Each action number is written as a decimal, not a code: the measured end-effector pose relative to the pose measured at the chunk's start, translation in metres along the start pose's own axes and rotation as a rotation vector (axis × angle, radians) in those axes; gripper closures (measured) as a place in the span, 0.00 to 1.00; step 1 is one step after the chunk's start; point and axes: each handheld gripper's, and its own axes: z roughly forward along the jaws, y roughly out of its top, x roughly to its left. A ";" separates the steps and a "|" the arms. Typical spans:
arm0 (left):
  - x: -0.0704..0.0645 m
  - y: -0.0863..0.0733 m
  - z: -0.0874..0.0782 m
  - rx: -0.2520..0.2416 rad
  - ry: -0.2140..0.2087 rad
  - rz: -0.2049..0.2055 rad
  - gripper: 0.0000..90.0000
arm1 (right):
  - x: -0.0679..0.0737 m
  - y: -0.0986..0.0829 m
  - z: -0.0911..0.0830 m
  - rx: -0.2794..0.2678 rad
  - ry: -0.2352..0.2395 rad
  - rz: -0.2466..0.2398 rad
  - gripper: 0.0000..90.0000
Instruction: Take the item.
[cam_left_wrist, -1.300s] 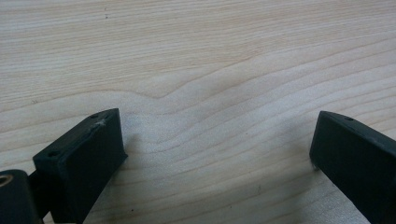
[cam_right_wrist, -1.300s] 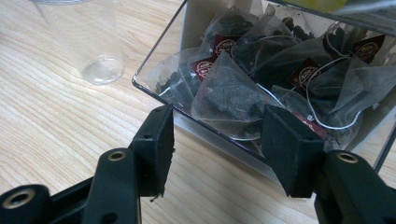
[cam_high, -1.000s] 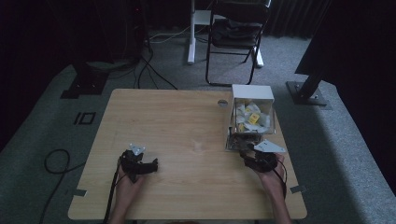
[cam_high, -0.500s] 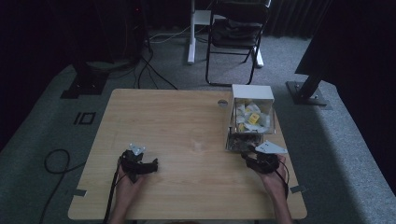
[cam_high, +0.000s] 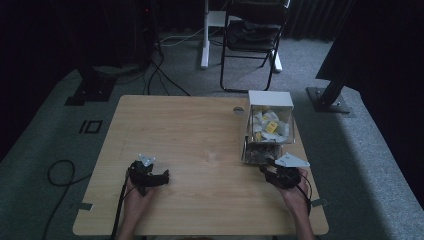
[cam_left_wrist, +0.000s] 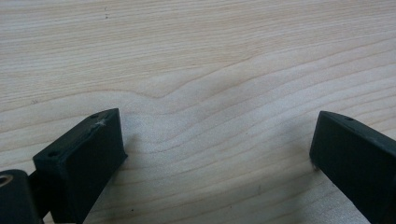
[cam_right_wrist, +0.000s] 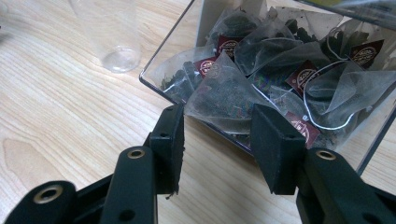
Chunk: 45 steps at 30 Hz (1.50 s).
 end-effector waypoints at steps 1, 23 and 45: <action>0.000 0.000 0.000 0.000 0.000 0.000 0.04 | 0.001 -0.001 -0.001 0.002 0.002 0.001 0.62; 0.000 0.000 0.000 0.000 0.000 0.000 0.04 | -0.009 0.000 -0.012 -0.056 -0.061 0.044 0.61; 0.000 0.000 0.000 0.000 0.000 -0.001 0.04 | -0.009 0.003 0.004 -0.054 -0.010 0.081 0.91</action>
